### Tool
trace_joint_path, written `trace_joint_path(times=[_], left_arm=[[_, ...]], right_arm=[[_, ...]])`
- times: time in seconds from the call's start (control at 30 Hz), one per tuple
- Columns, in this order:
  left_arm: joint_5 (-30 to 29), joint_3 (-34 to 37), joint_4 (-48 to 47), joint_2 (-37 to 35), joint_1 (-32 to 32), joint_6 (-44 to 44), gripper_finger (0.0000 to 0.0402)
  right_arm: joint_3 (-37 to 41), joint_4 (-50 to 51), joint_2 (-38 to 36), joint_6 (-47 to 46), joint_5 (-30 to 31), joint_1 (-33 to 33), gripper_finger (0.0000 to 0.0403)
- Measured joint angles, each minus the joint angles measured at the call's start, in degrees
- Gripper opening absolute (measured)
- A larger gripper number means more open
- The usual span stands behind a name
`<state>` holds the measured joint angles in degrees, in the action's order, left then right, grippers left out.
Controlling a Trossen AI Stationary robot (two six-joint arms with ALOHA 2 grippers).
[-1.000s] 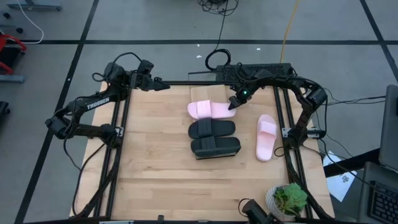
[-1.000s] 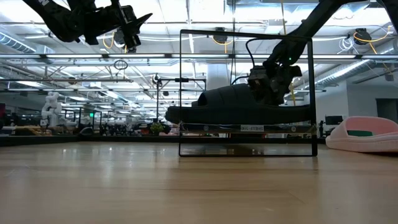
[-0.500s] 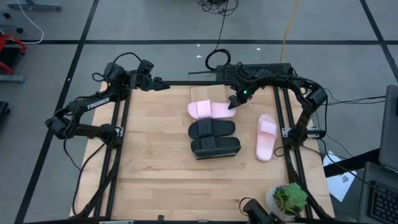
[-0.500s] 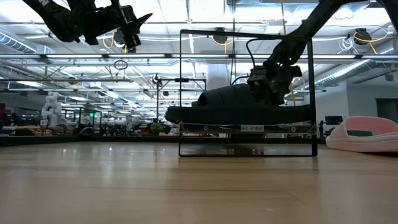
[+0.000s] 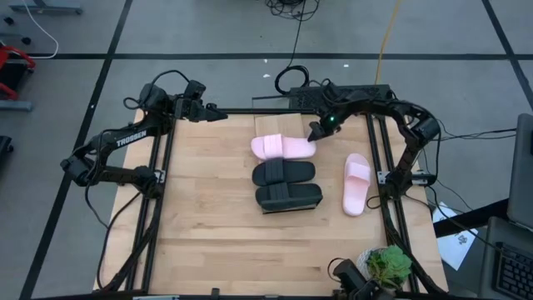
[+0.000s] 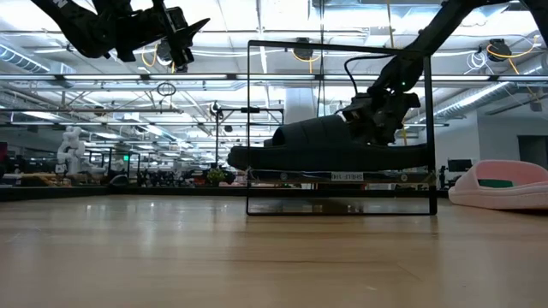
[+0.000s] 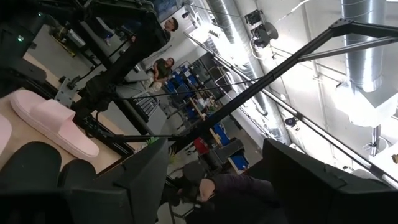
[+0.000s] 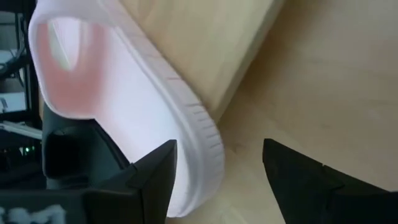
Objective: Pick and place slides into the shelf
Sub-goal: Put the pink slide on the shelf
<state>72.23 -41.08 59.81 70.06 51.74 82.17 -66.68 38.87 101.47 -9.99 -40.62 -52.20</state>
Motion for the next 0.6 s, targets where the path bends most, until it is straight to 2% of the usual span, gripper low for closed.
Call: trace_joint_path(times=[0.13, 0.3, 0.47, 0.6], left_arm=[[0.0, 0.0, 0.0, 0.0, 0.0, 0.0, 0.026], [0.0, 0.0, 0.0, 0.0, 0.0, 0.0, 0.026], [0.0, 0.0, 0.0, 0.0, 0.0, 0.0, 0.026], [0.0, 0.0, 0.0, 0.0, 0.0, 0.0, 0.026]], right_arm=[[0.0, 0.0, 0.0, -1.8, -0.2, -1.6, 0.0228], [0.0, -0.9, -2.1, -4.0, -3.4, -4.0, 0.0228], [0.0, -2.4, -8.0, -6.6, -4.4, -5.9, 0.0228], [0.0, -1.4, -15.7, -8.6, -4.4, -5.9, 0.0228]])
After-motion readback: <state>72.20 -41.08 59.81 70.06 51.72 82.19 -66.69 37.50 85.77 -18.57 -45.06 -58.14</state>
